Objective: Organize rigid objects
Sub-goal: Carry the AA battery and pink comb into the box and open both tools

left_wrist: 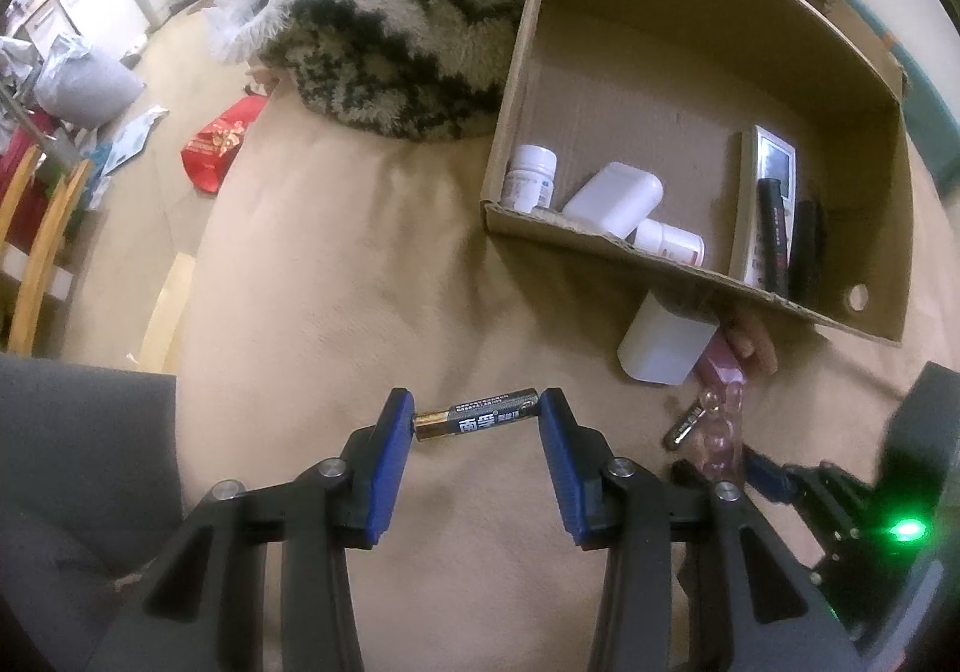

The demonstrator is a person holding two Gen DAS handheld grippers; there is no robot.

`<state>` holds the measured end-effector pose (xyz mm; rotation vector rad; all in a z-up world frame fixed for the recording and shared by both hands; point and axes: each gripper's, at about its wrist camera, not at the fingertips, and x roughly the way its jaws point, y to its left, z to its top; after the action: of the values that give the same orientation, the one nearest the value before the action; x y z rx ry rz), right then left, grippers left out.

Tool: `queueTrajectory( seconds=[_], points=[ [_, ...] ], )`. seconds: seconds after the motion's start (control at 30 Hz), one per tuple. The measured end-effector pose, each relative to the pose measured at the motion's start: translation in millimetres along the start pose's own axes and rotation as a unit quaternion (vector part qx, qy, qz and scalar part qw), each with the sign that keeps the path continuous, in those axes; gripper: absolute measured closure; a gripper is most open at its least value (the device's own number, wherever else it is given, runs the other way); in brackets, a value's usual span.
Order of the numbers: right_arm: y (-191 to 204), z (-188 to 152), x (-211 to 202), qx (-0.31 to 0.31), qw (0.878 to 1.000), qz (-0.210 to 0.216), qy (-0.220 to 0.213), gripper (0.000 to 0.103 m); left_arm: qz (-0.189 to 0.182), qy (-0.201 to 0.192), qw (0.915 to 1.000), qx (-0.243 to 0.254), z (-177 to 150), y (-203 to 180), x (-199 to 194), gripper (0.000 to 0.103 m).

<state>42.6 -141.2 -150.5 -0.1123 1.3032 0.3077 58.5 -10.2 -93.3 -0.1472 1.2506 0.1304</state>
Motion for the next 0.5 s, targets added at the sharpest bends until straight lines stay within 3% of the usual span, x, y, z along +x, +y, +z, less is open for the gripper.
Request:
queueTrajectory(
  seconds=[0.1, 0.37, 0.5],
  points=[
    [-2.7, -4.7, -16.0, 0.012, 0.999, 0.034, -0.01, 0.067, 0.001, -0.005, 1.0, -0.002, -0.1, 1.4, -2.7, 0.064],
    [-6.8, -17.3, -58.0, 0.031, 0.995, 0.047, -0.08, 0.067, 0.012, -0.014, 0.9998, 0.004, -3.8, -0.2, -4.3, 0.064],
    [-21.3, -3.9, -78.5, 0.05, 0.99, 0.067, -0.112, 0.067, 0.02, -0.032, 0.9992, 0.013, -5.2, -2.3, -10.4, 0.064]
  ],
)
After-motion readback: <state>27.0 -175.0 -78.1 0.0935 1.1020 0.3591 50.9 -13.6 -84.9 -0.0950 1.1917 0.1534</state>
